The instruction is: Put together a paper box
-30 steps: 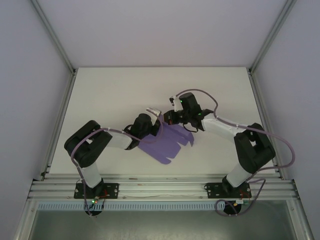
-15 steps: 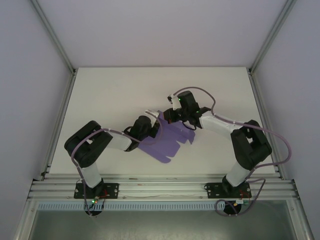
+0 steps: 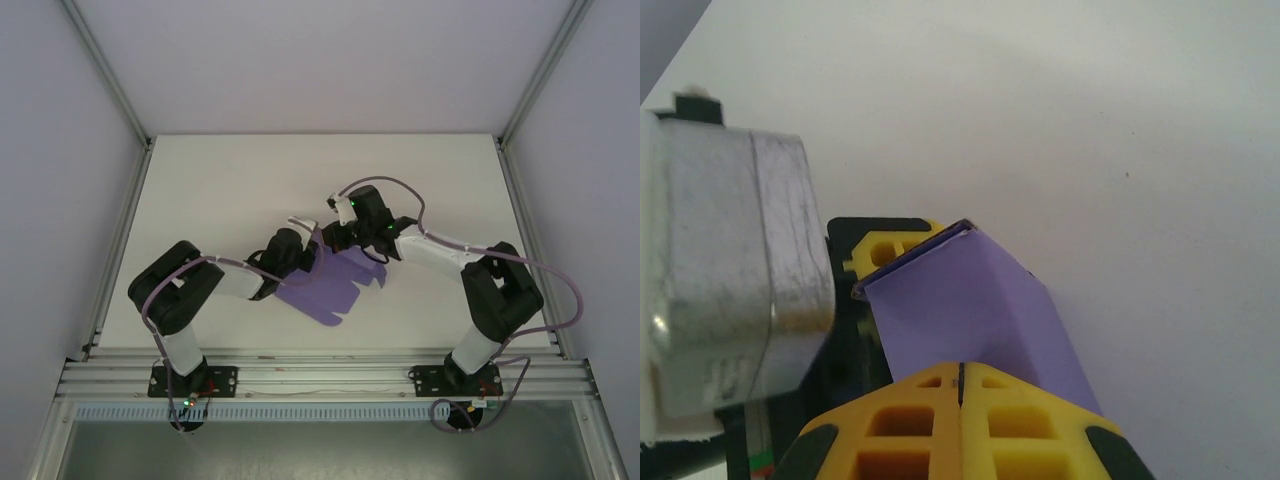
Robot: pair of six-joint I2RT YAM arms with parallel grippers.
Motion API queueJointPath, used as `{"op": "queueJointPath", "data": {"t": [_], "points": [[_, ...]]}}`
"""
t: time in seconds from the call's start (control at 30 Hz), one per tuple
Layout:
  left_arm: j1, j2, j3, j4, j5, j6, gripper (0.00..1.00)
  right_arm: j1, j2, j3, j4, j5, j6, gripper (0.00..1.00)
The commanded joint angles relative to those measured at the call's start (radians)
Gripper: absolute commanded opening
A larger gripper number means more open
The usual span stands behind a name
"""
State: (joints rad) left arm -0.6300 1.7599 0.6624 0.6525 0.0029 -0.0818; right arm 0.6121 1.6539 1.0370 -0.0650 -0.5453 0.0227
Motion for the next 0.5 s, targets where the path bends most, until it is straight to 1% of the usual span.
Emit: {"op": "queueJointPath", "data": {"t": [0.0, 0.03, 0.13, 0.17, 0.2, 0.23, 0.3, 0.47], "points": [[0.004, 0.005, 0.030, 0.016, -0.112, -0.043, 0.00, 0.015, 0.059, -0.047, -0.191, 0.033, -0.011, 0.00], [0.003, 0.015, 0.035, 0.023, -0.129, -0.050, 0.00, 0.017, 0.061, -0.046, -0.195, 0.035, -0.006, 0.00], [-0.011, 0.071, 0.074, 0.008, -0.225, -0.080, 0.00, 0.025, 0.061, -0.046, -0.188, 0.053, 0.022, 0.00], [-0.018, 0.098, 0.093, -0.009, -0.281, -0.089, 0.00, 0.029, 0.061, -0.047, -0.184, 0.069, 0.039, 0.00], [-0.030, 0.123, 0.112, -0.026, -0.376, -0.124, 0.00, 0.034, 0.061, -0.048, -0.183, 0.083, 0.057, 0.00], [-0.032, 0.141, 0.115, -0.015, -0.405, -0.113, 0.00, 0.038, 0.061, -0.052, -0.180, 0.094, 0.068, 0.00], [-0.042, 0.182, 0.102, 0.030, -0.487, -0.148, 0.00, 0.049, 0.056, -0.070, -0.159, 0.121, 0.096, 0.00], [-0.052, 0.207, 0.078, 0.023, -0.515, -0.243, 0.00, 0.060, 0.066, -0.097, -0.142, 0.150, 0.182, 0.00]]}}
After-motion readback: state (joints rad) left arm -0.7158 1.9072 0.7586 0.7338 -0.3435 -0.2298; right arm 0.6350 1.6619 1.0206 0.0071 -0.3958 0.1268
